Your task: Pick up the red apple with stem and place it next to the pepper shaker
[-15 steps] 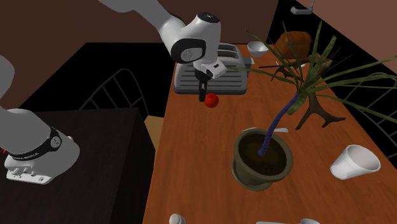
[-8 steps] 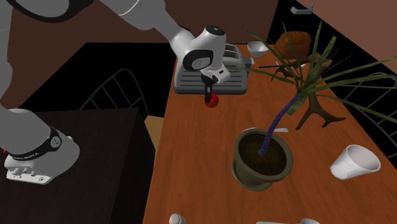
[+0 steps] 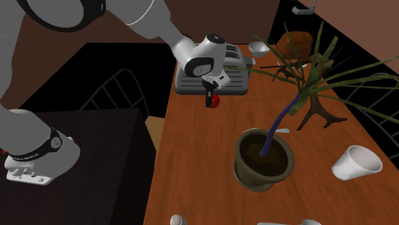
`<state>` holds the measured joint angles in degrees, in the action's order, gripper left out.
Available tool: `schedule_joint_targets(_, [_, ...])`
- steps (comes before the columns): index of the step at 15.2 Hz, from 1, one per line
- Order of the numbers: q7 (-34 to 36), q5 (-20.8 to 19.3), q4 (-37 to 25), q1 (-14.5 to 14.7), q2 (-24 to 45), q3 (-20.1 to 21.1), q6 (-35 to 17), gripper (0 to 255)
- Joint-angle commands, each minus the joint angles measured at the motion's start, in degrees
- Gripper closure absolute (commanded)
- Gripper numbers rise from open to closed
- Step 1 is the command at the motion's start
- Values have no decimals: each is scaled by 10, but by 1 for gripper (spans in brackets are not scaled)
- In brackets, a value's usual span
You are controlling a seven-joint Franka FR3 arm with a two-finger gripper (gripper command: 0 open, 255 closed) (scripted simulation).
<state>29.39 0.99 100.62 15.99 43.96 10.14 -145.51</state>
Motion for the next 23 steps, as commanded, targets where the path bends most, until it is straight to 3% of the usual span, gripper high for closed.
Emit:
schedule_joint_targets(1, [0, 0, -1, 0, 1, 0, 0, 0])
schedule_joint_targets(4, [0, 0, -1, 0, 1, 0, 0, 0])
schedule_joint_targets(5, [0, 0, -1, 0, 1, 0, 0, 255])
schedule_joint_targets(14, [0, 0, -1, 0, 1, 0, 0, 255])
schedule_joint_targets(23, [2, 5, 14, -5, -54, 6, 40, 255])
